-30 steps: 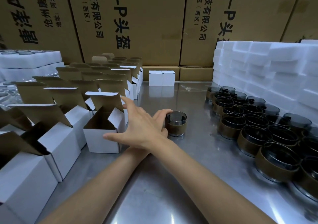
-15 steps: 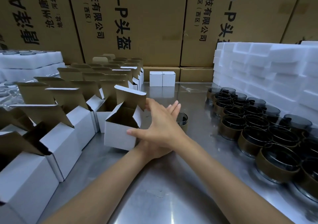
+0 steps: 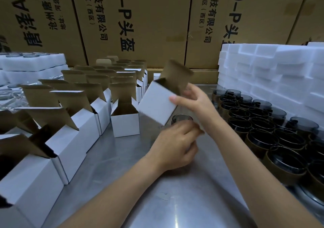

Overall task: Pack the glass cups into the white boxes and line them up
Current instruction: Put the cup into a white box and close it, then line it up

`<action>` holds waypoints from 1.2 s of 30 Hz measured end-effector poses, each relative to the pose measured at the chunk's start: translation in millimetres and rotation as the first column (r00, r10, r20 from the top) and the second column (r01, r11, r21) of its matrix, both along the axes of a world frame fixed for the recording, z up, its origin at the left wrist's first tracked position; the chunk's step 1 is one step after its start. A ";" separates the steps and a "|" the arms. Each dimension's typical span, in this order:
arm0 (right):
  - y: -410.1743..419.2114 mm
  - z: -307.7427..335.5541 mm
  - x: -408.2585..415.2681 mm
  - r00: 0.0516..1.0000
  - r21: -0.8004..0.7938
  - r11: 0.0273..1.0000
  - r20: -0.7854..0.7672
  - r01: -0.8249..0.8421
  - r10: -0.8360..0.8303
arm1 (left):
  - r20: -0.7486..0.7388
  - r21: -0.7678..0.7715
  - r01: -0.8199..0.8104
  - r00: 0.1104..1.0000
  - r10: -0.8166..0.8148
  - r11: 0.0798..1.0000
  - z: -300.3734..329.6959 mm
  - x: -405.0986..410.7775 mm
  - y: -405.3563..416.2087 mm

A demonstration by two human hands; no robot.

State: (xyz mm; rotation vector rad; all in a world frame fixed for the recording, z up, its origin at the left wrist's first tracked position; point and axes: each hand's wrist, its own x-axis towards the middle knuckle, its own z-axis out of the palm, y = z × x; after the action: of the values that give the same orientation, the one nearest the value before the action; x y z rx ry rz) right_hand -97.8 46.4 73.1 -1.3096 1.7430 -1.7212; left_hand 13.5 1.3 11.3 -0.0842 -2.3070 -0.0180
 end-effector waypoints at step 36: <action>-6.3 -50.8 -27.7 0.907 0.162 0.968 -0.406 0.193 -0.113 | -0.072 0.848 -0.136 0.927 0.367 0.512 -15.8 -2.3 -50.3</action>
State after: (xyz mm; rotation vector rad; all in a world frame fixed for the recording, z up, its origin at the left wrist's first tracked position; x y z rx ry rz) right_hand -125.5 40.1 22.3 -1.5425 2.2322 -1.3748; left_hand 11.2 -49.0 -4.5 0.7209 -1.8046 -0.9143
